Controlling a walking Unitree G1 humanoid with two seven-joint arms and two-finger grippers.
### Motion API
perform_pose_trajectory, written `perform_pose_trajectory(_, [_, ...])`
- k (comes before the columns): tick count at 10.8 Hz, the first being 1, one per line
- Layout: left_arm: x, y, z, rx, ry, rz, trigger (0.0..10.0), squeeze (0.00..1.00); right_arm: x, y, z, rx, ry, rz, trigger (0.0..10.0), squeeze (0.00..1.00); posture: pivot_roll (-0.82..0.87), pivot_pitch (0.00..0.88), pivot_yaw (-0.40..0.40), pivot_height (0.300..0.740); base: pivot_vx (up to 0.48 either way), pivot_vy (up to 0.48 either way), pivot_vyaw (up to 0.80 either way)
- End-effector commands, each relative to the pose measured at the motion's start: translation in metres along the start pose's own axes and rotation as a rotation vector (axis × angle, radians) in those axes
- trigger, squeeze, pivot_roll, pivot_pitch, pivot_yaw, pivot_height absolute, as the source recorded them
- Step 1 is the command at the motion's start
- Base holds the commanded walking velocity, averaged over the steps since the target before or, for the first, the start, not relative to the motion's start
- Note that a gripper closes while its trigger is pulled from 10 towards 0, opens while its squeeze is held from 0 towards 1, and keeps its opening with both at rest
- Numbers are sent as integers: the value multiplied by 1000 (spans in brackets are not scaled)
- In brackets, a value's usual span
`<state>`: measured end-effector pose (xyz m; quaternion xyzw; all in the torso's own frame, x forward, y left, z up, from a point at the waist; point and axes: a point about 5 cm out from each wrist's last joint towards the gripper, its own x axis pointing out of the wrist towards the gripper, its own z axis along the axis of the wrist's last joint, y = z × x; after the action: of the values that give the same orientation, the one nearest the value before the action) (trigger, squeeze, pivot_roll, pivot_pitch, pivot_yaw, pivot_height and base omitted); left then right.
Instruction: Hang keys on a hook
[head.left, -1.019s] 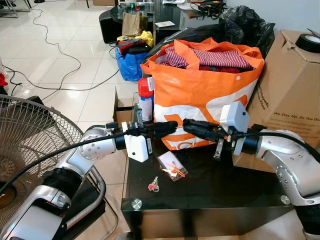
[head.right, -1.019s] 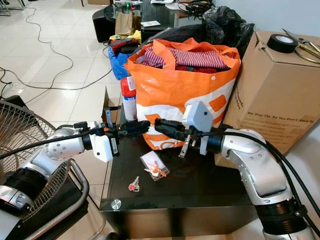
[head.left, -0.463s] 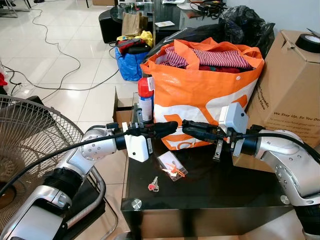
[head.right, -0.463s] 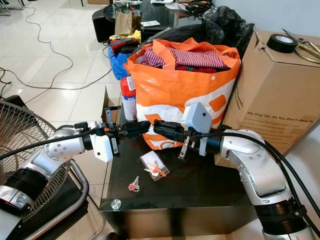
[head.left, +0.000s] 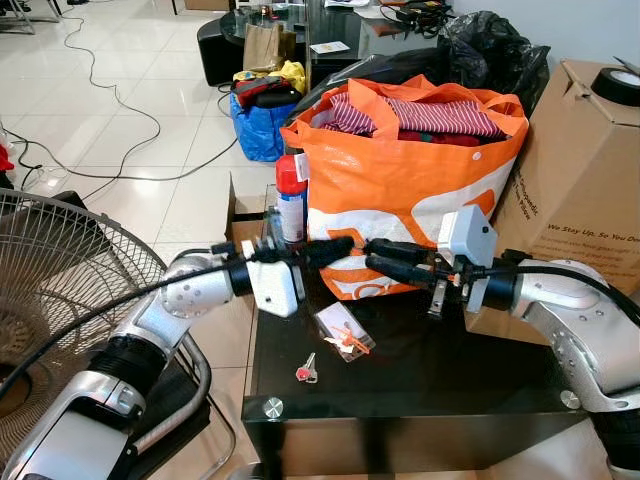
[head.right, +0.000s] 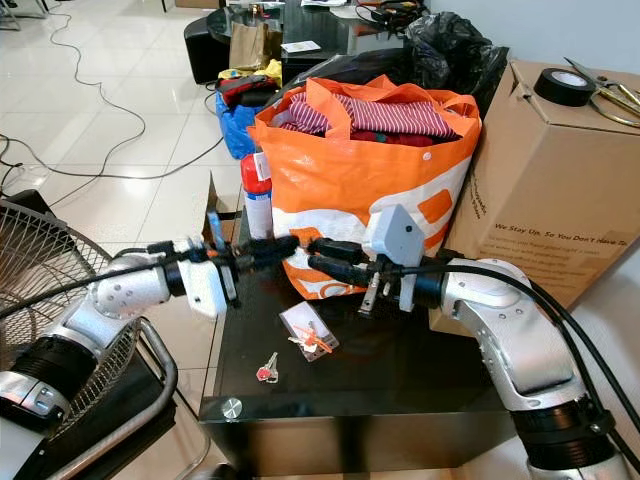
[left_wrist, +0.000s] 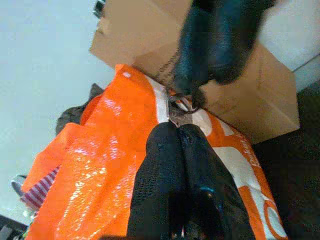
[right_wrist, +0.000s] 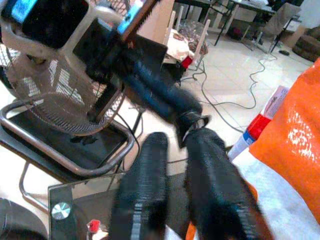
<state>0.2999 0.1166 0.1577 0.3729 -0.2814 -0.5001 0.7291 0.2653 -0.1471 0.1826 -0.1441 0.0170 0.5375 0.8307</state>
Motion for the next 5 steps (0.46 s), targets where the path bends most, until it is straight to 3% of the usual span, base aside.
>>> perform_pose_trajectory(1, [-1, 4, -2, -7, 10, 16, 0, 0, -5, -1, 1, -5, 12, -9, 10000, 1000, -60, 0, 13, 740, 0, 0, 0])
perform_pose_trajectory(5, [0, 5, -2, -22, 13, 27, 0, 0, -25, -3, -12, 16, 77, -127, 10000, 1000, -67, 0, 22, 740, 0, 0, 0])
